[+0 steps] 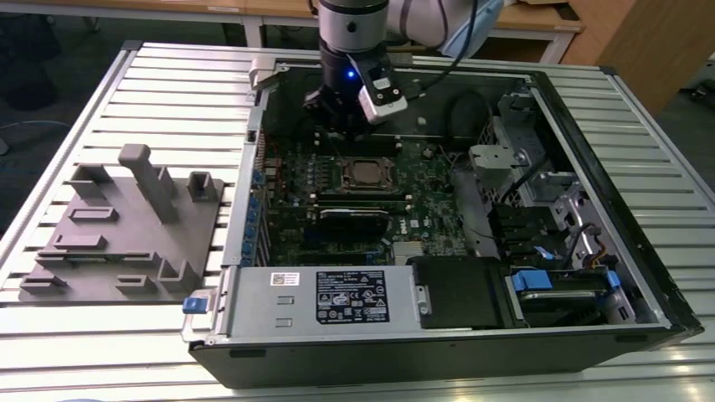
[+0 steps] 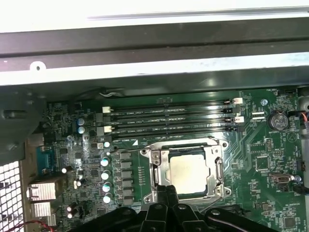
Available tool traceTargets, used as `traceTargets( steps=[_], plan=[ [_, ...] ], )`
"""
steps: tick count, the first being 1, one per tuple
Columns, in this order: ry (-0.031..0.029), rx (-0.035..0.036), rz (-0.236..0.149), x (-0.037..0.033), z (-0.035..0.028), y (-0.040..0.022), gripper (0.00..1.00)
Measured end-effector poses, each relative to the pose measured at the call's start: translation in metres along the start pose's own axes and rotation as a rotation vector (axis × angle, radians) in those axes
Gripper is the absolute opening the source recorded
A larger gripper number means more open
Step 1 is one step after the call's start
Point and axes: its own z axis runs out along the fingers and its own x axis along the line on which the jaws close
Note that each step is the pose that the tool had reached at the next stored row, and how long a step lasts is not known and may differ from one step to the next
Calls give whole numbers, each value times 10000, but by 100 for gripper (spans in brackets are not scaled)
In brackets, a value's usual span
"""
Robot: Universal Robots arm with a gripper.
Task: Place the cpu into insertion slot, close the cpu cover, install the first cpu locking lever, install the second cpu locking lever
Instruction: 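Install the first cpu locking lever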
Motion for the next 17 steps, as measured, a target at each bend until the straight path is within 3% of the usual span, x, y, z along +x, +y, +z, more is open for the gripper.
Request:
traceTargets(
  steps=[17],
  plan=[
    [-11,-1,0,13,-14,-1,11]
  ],
)
